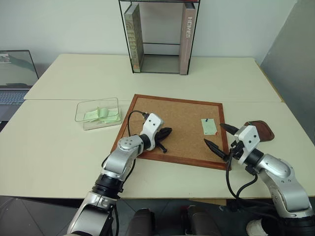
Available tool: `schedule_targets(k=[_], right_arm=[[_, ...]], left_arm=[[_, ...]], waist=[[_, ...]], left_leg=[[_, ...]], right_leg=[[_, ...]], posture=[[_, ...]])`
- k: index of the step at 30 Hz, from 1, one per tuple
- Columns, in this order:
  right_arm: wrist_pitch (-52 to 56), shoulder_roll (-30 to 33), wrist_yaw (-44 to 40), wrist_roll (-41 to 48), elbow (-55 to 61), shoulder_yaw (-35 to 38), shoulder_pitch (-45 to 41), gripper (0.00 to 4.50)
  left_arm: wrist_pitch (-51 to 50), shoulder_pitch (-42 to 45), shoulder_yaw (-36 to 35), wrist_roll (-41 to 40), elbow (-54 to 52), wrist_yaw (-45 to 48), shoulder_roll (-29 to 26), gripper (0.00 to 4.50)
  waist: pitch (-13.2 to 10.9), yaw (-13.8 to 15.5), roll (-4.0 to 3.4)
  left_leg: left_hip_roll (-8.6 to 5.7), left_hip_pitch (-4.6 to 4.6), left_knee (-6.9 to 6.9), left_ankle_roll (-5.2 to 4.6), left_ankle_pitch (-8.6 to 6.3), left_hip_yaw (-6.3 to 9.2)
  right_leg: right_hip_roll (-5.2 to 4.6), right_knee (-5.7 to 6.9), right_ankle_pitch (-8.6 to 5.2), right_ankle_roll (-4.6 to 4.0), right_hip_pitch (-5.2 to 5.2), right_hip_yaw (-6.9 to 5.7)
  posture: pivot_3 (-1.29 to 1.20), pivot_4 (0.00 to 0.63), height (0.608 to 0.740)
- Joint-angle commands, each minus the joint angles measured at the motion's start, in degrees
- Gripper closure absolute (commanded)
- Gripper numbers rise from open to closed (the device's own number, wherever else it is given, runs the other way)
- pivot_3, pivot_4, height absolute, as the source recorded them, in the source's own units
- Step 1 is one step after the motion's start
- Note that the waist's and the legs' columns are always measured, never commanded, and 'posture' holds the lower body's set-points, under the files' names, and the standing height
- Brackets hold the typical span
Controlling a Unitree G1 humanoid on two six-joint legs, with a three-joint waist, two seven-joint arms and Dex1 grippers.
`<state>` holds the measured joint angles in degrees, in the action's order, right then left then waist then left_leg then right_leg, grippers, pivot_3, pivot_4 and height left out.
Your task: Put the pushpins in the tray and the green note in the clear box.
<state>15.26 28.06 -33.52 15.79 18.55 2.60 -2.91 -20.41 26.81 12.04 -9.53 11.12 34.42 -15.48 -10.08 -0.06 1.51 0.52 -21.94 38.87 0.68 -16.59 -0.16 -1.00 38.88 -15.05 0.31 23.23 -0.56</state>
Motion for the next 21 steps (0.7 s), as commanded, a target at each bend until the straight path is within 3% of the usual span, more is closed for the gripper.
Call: schedule_targets(k=[1,7,17,21], right_arm=[[4.70,-0.56,2.70,0.05,0.00,0.15,-4.38,0.00],[12.50,-0.92,3.88,-1.52,-10.37,-2.26,-15.49,0.00],[9.52,-3.46,5.20,-7.85,-28.58,-5.82,-26.95,0.00],[8.38,-4.02,5.77,-8.98,-31.56,-5.29,-28.25,0.73]], left_arm=[[3.24,0.64,0.82,1.91,3.74,0.86,0.73,4.49],[4.74,1.28,0.53,2.77,6.01,1.72,1.35,4.49],[3.97,0.67,0.66,3.23,4.73,1.87,2.58,4.49],[3.81,0.49,0.36,3.40,4.40,1.71,2.86,4.50]], waist=[[0.01,0.01,-0.01],[0.03,0.01,-0.03],[0.07,0.11,-0.09],[0.07,0.16,-0.10]], left_leg=[[-0.01,0.01,0.01,0.00,0.00,0.00],[-0.03,0.07,0.05,-0.04,0.02,-0.01],[-0.09,0.04,0.05,-0.06,0.04,-0.04],[-0.08,0.02,0.04,-0.06,0.04,0.01]], right_leg=[[-0.01,0.00,0.00,0.00,0.00,0.01],[-0.02,0.03,0.03,0.02,-0.06,0.01],[-0.07,0.03,0.09,-0.05,-0.06,0.04],[-0.07,0.03,0.19,-0.23,-0.05,0.00]], posture=[[0.00,0.150,0.740],[0.00,0.150,0.740],[0.00,0.150,0.740],[0.00,0.150,0.740]])
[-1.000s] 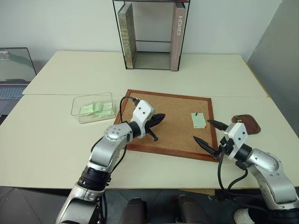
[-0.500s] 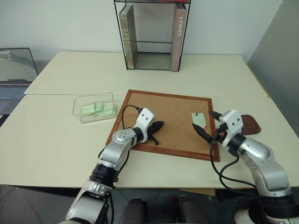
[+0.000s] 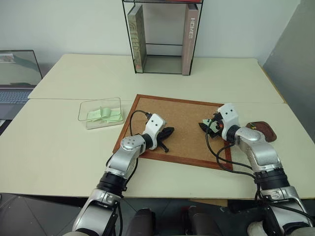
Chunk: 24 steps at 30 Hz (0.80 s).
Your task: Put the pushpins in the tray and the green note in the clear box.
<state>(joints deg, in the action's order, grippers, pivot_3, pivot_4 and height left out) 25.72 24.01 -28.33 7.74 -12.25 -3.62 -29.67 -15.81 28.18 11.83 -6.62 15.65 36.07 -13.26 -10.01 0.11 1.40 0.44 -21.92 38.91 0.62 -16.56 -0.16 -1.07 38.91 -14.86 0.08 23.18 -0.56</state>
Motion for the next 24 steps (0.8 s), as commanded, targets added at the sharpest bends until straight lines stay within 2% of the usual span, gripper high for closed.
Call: schedule_targets(k=[1,8,18,19,24], right_arm=[[-2.08,-0.04,0.64,-1.04,-0.97,1.01,-1.53,0.90],[-1.91,-0.43,1.46,-2.32,-1.48,0.99,-1.48,2.48],[-1.90,-1.13,3.79,-2.83,1.03,1.79,-1.76,4.33],[-1.81,-1.16,3.81,-2.80,1.77,1.88,-1.74,4.44],[-1.43,-1.26,4.56,-2.59,5.62,2.31,-1.27,4.44]], left_arm=[[-0.83,-0.93,0.54,0.53,-0.19,0.02,0.69,4.50],[-1.39,-1.32,0.48,0.68,-0.91,-0.20,0.84,4.50],[-2.26,-0.84,0.47,1.95,-0.56,-0.98,0.65,4.50],[-2.37,-0.70,0.45,2.08,-0.34,-1.06,0.72,4.50],[-2.94,-0.58,0.60,2.59,0.19,-1.18,0.84,4.50]], waist=[[0.00,-0.01,0.00],[0.00,-0.11,0.00],[0.00,-0.12,0.00],[0.00,-0.13,0.00],[0.00,-0.21,-0.01]], left_leg=[[0.00,0.00,0.00,0.00,0.00,0.00],[0.01,0.00,0.00,0.00,0.00,-0.01],[0.01,0.00,-0.01,0.00,0.00,-0.01],[0.01,0.00,-0.01,0.00,0.00,-0.01],[0.02,-0.02,-0.02,0.00,0.00,-0.01]], right_leg=[[0.00,-0.01,0.00,0.00,0.00,0.00],[0.00,-0.02,0.00,0.00,0.00,0.01],[0.00,-0.02,0.00,0.01,0.01,0.01],[0.00,-0.02,-0.01,0.02,0.01,0.01],[0.00,-0.02,-0.02,0.04,0.04,0.01]], posture=[[0.00,0.150,0.740],[0.00,0.150,0.740],[0.00,0.150,0.740],[0.00,0.150,0.740],[0.00,0.150,0.740]])
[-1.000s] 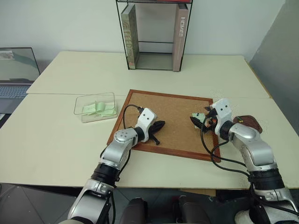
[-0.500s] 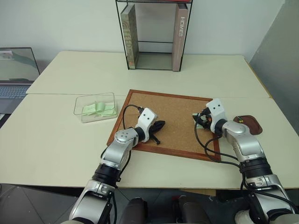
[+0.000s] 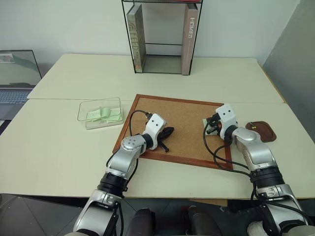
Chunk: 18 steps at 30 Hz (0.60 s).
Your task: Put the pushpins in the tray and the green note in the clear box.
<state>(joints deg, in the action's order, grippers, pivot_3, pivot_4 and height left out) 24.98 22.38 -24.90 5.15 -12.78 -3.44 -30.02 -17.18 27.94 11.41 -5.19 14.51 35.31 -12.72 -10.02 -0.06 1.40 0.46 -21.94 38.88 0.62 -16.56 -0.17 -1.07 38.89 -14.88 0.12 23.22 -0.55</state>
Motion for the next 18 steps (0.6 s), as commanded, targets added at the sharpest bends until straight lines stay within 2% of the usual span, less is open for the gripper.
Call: schedule_targets(k=[1,12,18], right_arm=[[-0.60,0.34,1.25,0.07,6.86,2.19,-0.75,4.44],[2.50,0.34,2.83,1.11,14.22,4.47,1.72,4.44],[0.17,5.45,2.64,1.00,14.84,10.65,6.72,4.44]], left_arm=[[-1.63,-0.39,1.05,1.22,1.38,-0.43,0.33,4.50],[-2.12,-0.80,1.70,1.57,1.47,-0.40,0.85,4.50],[-1.65,-1.08,2.18,1.92,1.03,-0.02,0.78,4.50]], waist=[[0.00,-0.05,0.00],[0.01,0.09,0.00],[0.01,0.40,0.00]], left_leg=[[0.00,0.00,-0.01,0.00,0.00,0.00],[0.00,0.00,-0.01,0.00,0.00,0.02],[-0.02,-0.02,-0.01,0.00,0.00,0.02]], right_leg=[[0.00,0.00,0.00,0.00,0.01,0.00],[0.00,0.00,-0.13,0.23,0.00,-0.01],[-0.02,-0.05,-0.14,0.23,-0.02,-0.02]], posture=[[0.00,0.150,0.740],[0.00,0.150,0.740],[0.00,0.150,0.740]])
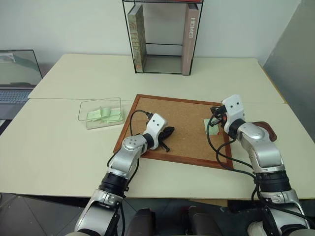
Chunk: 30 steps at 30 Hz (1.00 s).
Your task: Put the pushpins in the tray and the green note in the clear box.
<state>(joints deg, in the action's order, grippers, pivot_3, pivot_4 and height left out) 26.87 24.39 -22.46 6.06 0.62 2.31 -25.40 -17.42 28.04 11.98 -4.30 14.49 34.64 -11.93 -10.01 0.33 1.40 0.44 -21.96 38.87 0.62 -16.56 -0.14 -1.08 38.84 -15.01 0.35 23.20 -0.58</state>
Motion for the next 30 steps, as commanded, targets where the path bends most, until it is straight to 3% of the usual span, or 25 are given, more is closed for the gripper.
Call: schedule_targets(k=[1,7,16,19,23,30], right_arm=[[-2.12,4.89,0.30,-0.65,0.92,5.73,3.31,4.44],[-4.99,12.29,2.22,-5.34,-2.85,8.68,9.36,4.44],[-7.08,13.75,2.51,-7.34,-9.45,7.98,9.58,4.44],[-6.92,13.84,2.67,-8.04,-10.67,7.92,9.22,3.92],[-6.96,13.98,2.78,-8.69,-11.16,7.67,9.12,2.88],[-5.07,13.18,4.07,-8.26,-9.88,8.89,9.31,1.68]], left_arm=[[-1.33,-1.26,1.68,1.08,1.00,0.76,-0.08,4.50],[-0.32,-0.94,1.99,1.54,1.18,0.95,-0.02,4.50],[-0.10,-1.03,2.19,1.73,1.29,0.98,0.53,4.50],[-0.13,-1.17,2.25,1.81,1.01,0.97,0.63,4.50],[-0.08,-1.43,2.36,1.99,0.62,1.18,0.55,4.50],[0.18,-1.32,2.28,2.29,0.67,1.46,0.71,4.50]], waist=[[0.00,-0.09,-0.01],[0.02,-0.20,-0.04],[0.03,-0.27,-0.06],[0.03,-0.18,-0.05],[0.03,-0.17,-0.06],[0.03,-0.19,-0.06]], left_leg=[[0.00,-0.02,0.00,0.00,0.00,-0.01],[0.00,-0.02,-0.08,-0.01,0.00,-0.05],[0.00,0.01,-0.06,0.00,0.00,-0.08],[-0.01,-0.02,-0.06,0.00,0.00,-0.08],[0.00,-0.03,-0.06,0.00,0.00,-0.07],[0.00,-0.03,-0.06,0.00,0.00,-0.07]], right_leg=[[0.00,-0.03,0.00,0.00,0.00,0.01],[0.00,-0.11,-0.01,0.01,0.00,0.03],[0.03,-0.09,-0.01,0.02,-0.01,0.05],[0.03,-0.13,-0.01,0.02,-0.01,0.05],[0.03,-0.15,-0.01,0.02,-0.01,0.05],[0.03,-0.15,-0.01,0.02,-0.01,0.05]], posture=[[0.00,0.150,0.740],[0.00,0.150,0.740],[0.00,0.150,0.740],[0.00,0.150,0.740],[0.00,0.150,0.740],[0.00,0.150,0.740]])
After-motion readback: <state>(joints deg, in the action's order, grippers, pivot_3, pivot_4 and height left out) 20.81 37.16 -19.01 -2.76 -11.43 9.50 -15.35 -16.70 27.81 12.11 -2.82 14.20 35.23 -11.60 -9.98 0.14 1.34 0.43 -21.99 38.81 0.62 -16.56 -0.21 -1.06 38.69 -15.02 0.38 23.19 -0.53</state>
